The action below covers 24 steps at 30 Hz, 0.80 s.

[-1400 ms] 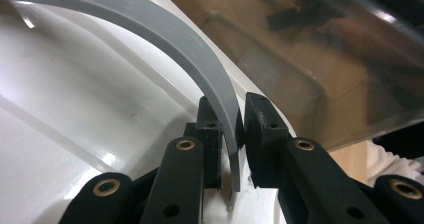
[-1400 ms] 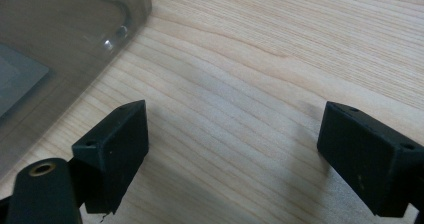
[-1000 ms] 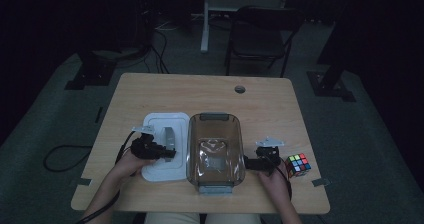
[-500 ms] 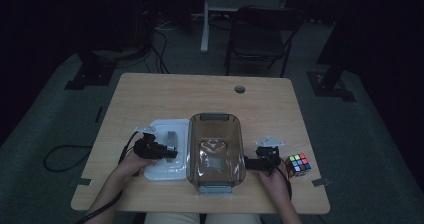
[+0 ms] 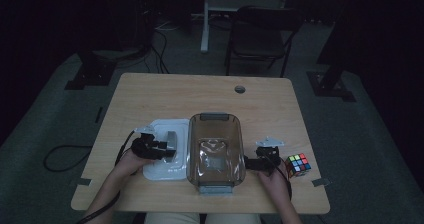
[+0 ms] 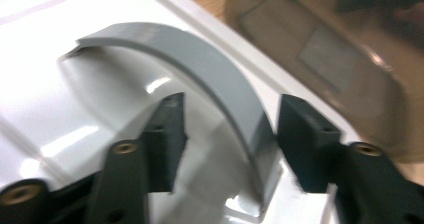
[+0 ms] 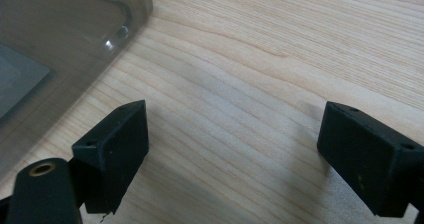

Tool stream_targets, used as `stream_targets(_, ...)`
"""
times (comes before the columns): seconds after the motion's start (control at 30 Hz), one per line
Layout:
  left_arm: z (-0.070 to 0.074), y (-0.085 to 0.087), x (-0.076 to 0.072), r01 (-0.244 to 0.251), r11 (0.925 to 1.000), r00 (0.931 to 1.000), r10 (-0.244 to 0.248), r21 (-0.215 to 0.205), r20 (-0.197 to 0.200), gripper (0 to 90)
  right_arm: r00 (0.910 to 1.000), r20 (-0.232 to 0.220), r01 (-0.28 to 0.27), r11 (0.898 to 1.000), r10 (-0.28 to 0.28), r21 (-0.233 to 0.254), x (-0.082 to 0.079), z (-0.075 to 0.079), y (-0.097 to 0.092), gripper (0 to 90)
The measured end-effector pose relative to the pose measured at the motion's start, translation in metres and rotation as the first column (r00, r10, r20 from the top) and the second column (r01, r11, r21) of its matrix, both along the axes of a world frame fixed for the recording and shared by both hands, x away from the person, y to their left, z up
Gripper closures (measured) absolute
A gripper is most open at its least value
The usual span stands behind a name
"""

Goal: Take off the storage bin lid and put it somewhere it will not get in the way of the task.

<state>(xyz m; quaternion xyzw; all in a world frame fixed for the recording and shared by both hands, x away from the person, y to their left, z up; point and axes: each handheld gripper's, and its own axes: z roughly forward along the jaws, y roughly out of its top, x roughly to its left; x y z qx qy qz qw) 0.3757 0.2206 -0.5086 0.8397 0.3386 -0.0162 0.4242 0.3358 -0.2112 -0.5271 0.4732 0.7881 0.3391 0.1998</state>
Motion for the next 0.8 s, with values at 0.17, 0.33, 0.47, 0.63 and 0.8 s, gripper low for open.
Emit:
stream_targets(0.17, 0.003, -0.002, -0.003, -0.018, 0.9996, 0.9998, 0.017, 0.02, 0.01, 29.2, 1.0, 0.0, 0.0, 1.0, 0.0, 0.0, 0.0, 0.0, 0.0, 12.8)
stream_targets(0.33, 0.008, -0.004, -0.007, -0.031, 0.9972, 0.9992, 0.029, 0.068, 0.027, 14.5, 1.0, 0.0, 0.0, 1.0, 0.0, -0.001, 0.0, 0.0, 0.0, 12.8)
stream_targets(0.47, 0.012, -0.003, -0.009, -0.057, 0.9944, 0.9978, 0.054, 0.089, 0.038, 2.1, 1.0, 0.0, 0.0, 1.0, 0.0, -0.001, 0.0, 0.0, 0.0, 12.8)
stream_targets(0.63, 0.014, 0.002, -0.013, -0.113, 0.9875, 0.9922, 0.107, 0.11, 0.065, 2.1, 1.0, 0.0, -0.001, 1.0, 0.001, 0.0, 0.0, 0.0, 0.0, 12.8)
stream_targets(0.8, 0.015, 0.013, -0.021, -0.2, 0.9726, 0.976, 0.187, 0.119, 0.112, 2.1, 1.0, 0.0, 0.0, 1.0, 0.0, 0.0, 0.0, 0.0, 0.0, 12.8)
